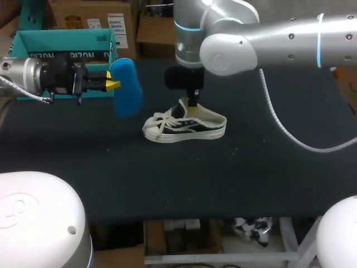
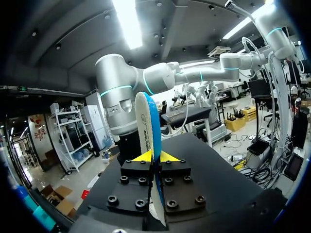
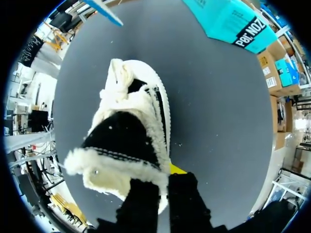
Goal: Open the shoe tongue, take the insole out of the shoe, put the insole back into the shoe, and pack the shoe into the shoebox
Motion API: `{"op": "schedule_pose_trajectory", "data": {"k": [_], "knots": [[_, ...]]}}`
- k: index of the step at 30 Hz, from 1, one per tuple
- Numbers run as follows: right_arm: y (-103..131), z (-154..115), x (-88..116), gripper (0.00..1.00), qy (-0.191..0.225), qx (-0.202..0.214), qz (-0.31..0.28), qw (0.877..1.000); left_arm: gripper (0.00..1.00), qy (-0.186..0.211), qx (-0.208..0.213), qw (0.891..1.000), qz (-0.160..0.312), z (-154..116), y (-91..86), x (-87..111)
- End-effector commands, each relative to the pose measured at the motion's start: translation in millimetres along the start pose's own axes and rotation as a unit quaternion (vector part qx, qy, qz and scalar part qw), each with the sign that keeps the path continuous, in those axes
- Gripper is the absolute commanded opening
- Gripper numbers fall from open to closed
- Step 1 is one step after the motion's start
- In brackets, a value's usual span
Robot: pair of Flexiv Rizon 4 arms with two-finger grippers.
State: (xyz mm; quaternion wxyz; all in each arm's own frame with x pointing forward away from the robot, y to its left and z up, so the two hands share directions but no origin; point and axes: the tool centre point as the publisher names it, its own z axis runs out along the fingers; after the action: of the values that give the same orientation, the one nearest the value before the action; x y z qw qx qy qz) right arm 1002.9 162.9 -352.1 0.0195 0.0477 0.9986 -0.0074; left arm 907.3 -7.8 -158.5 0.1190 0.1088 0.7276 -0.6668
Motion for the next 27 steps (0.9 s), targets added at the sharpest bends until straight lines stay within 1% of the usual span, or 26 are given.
{"op": "schedule_pose_trajectory", "data": {"k": [1, 6, 9, 12, 15, 17, 20, 24, 25, 27], "knots": [[-5.1, -9.8, 4.5, 0.00, -0.004, 0.000, 0.014, 1.000, 0.00, 0.013, 0.010, 1.000, 0.000, 7.1, 2.0, -14.3], [-12.2, -18.4, 9.6, 0.00, -0.001, -0.008, 0.057, 0.998, 0.00, 0.034, 0.020, 0.999, 0.006, 18.7, -4.7, -27.7], [-17.2, -23.1, 16.0, 0.00, 0.003, -0.016, 0.097, 0.995, 0.00, 0.048, 0.031, 0.998, 0.009, 24.7, -7.9, -37.5], [-21.6, -28.2, 25.3, 0.00, 0.007, -0.025, 0.142, 0.990, 0.00, 0.063, 0.044, 0.997, 0.011, 30.7, -10.6, -48.1], [-26.2, -32.8, 36.0, 0.00, 0.008, -0.035, 0.191, 0.981, 0.00, 0.084, 0.055, 0.995, 0.010, 39.7, -11.0, -60.5], [-28.2, -36.3, 44.3, 0.00, 0.009, -0.044, 0.226, 0.973, 0.00, 0.099, 0.063, 0.993, 0.011, 45.4, -11.2, -67.1], [-29.1, -40.6, 57.2, 0.00, 0.010, -0.058, 0.281, 0.958, 0.00, 0.120, 0.076, 0.990, 0.013, 53.6, -11.9, -76.9], [-28.1, -41.2, 73.8, 0.00, 0.017, -0.081, 0.359, 0.930, 0.00, 0.143, 0.091, 0.985, 0.014, 62.2, -11.9, -87.9], [-28.0, -40.7, 77.4, 0.00, 0.015, -0.092, 0.370, 0.924, 0.00, 0.150, 0.095, 0.984, 0.015, 64.6, -11.9, -90.4], [-26.6, -39.6, 84.2, 0.00, 0.020, -0.094, 0.402, 0.910, 0.00, 0.163, 0.096, 0.982, 0.016, 70.1, -11.6, -93.8]]}}
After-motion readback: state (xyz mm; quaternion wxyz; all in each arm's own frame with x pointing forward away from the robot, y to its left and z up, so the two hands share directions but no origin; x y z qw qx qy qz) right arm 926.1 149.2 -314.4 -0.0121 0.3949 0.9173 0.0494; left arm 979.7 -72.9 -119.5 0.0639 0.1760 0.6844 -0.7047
